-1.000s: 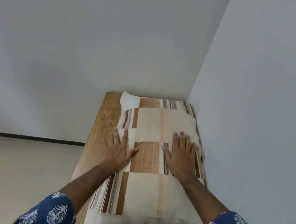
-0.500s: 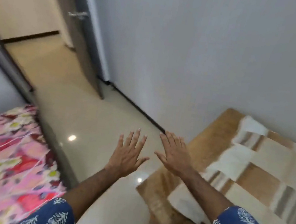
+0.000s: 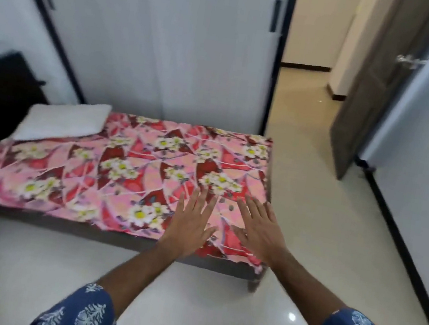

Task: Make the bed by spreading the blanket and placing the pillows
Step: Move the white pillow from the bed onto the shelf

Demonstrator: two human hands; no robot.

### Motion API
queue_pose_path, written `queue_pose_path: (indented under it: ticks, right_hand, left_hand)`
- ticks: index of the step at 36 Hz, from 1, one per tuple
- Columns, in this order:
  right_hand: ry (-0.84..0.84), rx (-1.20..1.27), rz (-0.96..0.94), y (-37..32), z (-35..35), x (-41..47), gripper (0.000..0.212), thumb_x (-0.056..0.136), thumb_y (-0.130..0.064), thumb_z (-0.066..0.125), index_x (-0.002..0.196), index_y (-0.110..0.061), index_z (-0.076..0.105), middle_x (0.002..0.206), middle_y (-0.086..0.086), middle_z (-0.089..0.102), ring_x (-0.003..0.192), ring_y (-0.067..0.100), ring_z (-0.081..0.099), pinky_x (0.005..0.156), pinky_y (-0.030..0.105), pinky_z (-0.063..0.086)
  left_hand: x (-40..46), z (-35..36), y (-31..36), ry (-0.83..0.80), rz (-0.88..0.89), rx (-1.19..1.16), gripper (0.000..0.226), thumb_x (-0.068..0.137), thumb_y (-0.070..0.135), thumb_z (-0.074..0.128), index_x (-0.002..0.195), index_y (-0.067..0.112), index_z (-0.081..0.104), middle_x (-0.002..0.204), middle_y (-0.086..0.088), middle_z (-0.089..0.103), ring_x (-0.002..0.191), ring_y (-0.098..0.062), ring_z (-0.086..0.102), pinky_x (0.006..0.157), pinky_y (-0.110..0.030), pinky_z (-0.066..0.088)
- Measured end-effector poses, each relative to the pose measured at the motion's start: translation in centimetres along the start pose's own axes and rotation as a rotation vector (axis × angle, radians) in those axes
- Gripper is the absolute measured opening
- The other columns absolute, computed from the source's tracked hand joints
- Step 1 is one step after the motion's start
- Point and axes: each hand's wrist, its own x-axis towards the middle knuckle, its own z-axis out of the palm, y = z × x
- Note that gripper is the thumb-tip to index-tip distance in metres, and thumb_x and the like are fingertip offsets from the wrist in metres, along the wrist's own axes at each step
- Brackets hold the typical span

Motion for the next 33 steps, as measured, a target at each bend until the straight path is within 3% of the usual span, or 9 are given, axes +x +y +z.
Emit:
queue_pose_path:
  ticks: [4,7,10,15,20,24,27,30,33]
  right_hand:
    - [-0.024,-0.012,-0.159,-6.2,1.0,7.4,0.075,0.103,-0.063,0.024,0.160,-0.015,0.024,0.165,0.013,0.028,0.152,0.034,0.029,0.121,0.058,0.021]
    - [-0.048,-0.011,-0.279,-10.7,1.6,13.0,0.077,0.102,-0.063,0.016,0.163,-0.016,0.011,0.169,0.012,0.013,0.156,0.033,0.015,0.123,0.055,0.006]
    - [-0.054,-0.011,-0.386,-15.8,2.3,19.0,0.079,0.102,-0.066,0.012,0.163,-0.017,0.008,0.170,0.012,0.008,0.157,0.033,0.010,0.123,0.054,0.000]
    - [-0.100,0.004,-0.555,-23.9,3.0,28.4,0.076,0.104,-0.064,0.022,0.163,-0.019,0.008,0.169,0.012,0.012,0.156,0.034,0.013,0.125,0.059,0.011]
    - [-0.110,-0.007,-0.711,-31.2,3.2,36.3,0.081,0.099,-0.065,0.012,0.160,-0.013,0.027,0.164,0.014,0.030,0.152,0.035,0.029,0.121,0.058,0.018]
    - [-0.123,-0.002,-0.809,-36.6,3.9,41.2,0.087,0.095,-0.070,0.004,0.163,-0.016,0.013,0.169,0.012,0.016,0.157,0.032,0.013,0.124,0.054,0.007]
    - [-0.149,-0.019,-0.890,-41.8,5.2,45.1,0.088,0.093,-0.070,0.002,0.162,-0.016,0.009,0.169,0.013,0.013,0.157,0.032,0.009,0.125,0.056,0.009]
    - [-0.150,-0.023,-0.928,-44.5,6.0,47.4,0.088,0.093,-0.069,0.002,0.163,-0.016,0.006,0.170,0.013,0.012,0.157,0.033,0.008,0.125,0.059,0.012]
    - [-0.137,-0.036,-0.959,-48.9,7.8,50.5,0.088,0.090,-0.069,-0.002,0.161,-0.018,-0.007,0.169,0.009,-0.006,0.157,0.031,-0.001,0.126,0.057,0.004]
  left_hand:
    - [-2.3,0.5,-8.0,0.031,-0.143,0.012,0.077,0.099,0.060,-0.002,0.160,0.014,0.010,0.165,-0.020,0.015,0.152,-0.038,0.016,0.119,-0.062,0.019]
    - [-3.9,1.0,-13.6,0.017,-0.256,0.016,0.076,0.099,0.061,0.007,0.160,0.015,0.014,0.165,-0.019,0.017,0.153,-0.037,0.016,0.119,-0.062,0.018]
    - [-4.9,1.5,-19.6,-0.025,-0.360,0.059,0.079,0.097,0.062,0.007,0.160,0.014,0.010,0.166,-0.019,0.012,0.154,-0.038,0.008,0.119,-0.063,0.014]
    - [-6.2,1.0,-28.7,-0.038,-0.531,0.095,0.078,0.099,0.063,0.008,0.161,0.015,0.008,0.167,-0.016,0.002,0.154,-0.036,-0.002,0.121,-0.062,0.007]
    - [-7.3,0.0,-36.7,-0.043,-0.695,0.117,0.076,0.100,0.061,0.009,0.161,0.016,0.006,0.167,-0.015,0.003,0.154,-0.035,-0.001,0.122,-0.062,0.009]
    - [-8.8,0.1,-41.2,-0.039,-0.807,0.115,0.077,0.098,0.062,0.003,0.161,0.018,0.002,0.168,-0.012,-0.001,0.155,-0.033,-0.002,0.119,-0.059,-0.007]
    - [-10.4,1.6,-45.8,-0.049,-0.880,0.087,0.078,0.099,0.067,0.012,0.160,0.019,0.002,0.168,-0.011,0.003,0.154,-0.034,0.000,0.119,-0.062,-0.002]
    - [-11.1,2.6,-48.3,-0.071,-0.911,0.048,0.084,0.096,0.069,-0.001,0.160,0.017,0.008,0.167,-0.010,0.007,0.154,-0.033,0.005,0.120,-0.062,0.000]
    - [-11.7,4.1,-52.7,-0.060,-0.914,0.026,0.085,0.095,0.069,-0.005,0.160,0.016,0.007,0.167,-0.010,0.010,0.154,-0.034,0.008,0.120,-0.064,0.005]
